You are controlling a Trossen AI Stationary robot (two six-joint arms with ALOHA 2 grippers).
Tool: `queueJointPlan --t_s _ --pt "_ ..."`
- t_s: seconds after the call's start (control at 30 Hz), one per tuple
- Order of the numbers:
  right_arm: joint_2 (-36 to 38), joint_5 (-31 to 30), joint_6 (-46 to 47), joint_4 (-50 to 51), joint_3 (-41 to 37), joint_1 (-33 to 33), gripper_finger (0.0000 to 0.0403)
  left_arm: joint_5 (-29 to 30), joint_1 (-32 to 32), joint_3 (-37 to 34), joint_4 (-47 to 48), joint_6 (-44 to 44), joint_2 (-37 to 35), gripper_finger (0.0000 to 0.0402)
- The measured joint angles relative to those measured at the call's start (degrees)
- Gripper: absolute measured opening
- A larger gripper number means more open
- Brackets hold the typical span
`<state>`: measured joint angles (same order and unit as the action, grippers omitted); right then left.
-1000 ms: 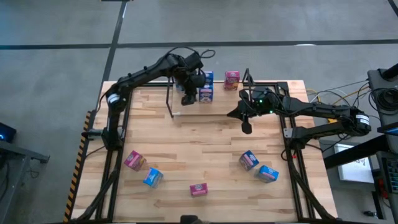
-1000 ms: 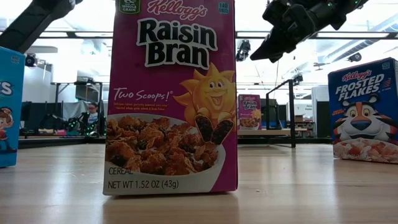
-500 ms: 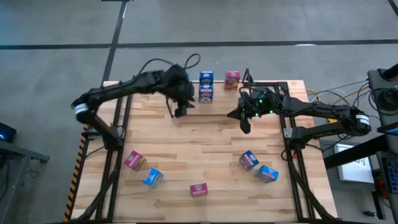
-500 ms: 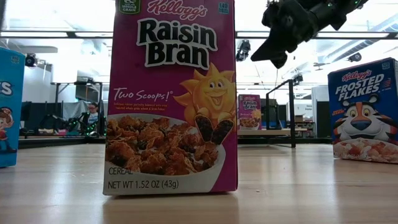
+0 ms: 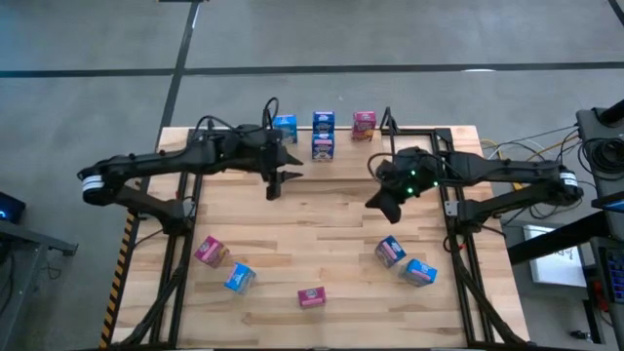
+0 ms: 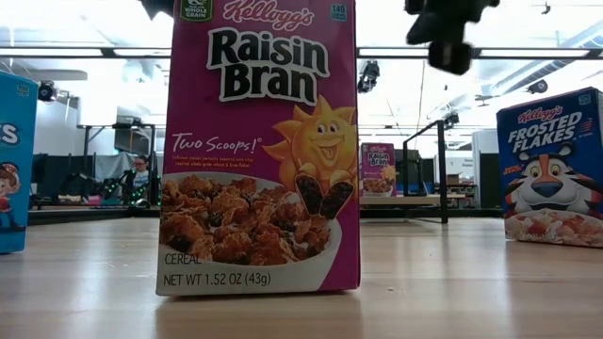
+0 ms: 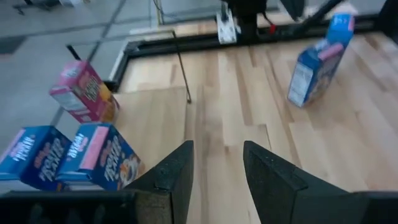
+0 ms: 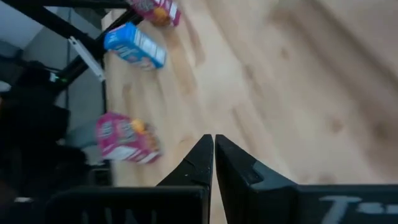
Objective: Stack cereal on shelf
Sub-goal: Put the dark blue cereal box on the shelf aligned with the other dark blue cereal box Adjust the dark blue cereal box on the shelf
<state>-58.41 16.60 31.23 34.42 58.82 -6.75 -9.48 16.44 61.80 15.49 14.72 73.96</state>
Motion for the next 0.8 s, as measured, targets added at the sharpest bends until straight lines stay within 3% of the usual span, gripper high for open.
queueJointPlan --t_s 0.13,0.43,0.6,0.8 --pt "-0.6 -0.1 9.8 8.8 3.3 3.4 0.0009 0.0 -0.2 -2.6 -3.0 -1.4 -1.9 0.0123" --pt "-4.9 0.3 25.1 41.5 10.0 15.7 0.0009 0.0 -0.5 -3.8 -4.8 -3.0 -1.4 0.0123" --pt "-6.8 -1.5 28.4 40.0 7.5 23.1 0.0009 0.0 -0.9 -3.8 -5.0 -3.4 -1.3 0.0123" --pt "-9.5 -6.3 37.3 38.4 7.2 24.8 0.0015 -0.1 -1.0 -3.8 -5.4 -3.3 -1.3 0.0123"
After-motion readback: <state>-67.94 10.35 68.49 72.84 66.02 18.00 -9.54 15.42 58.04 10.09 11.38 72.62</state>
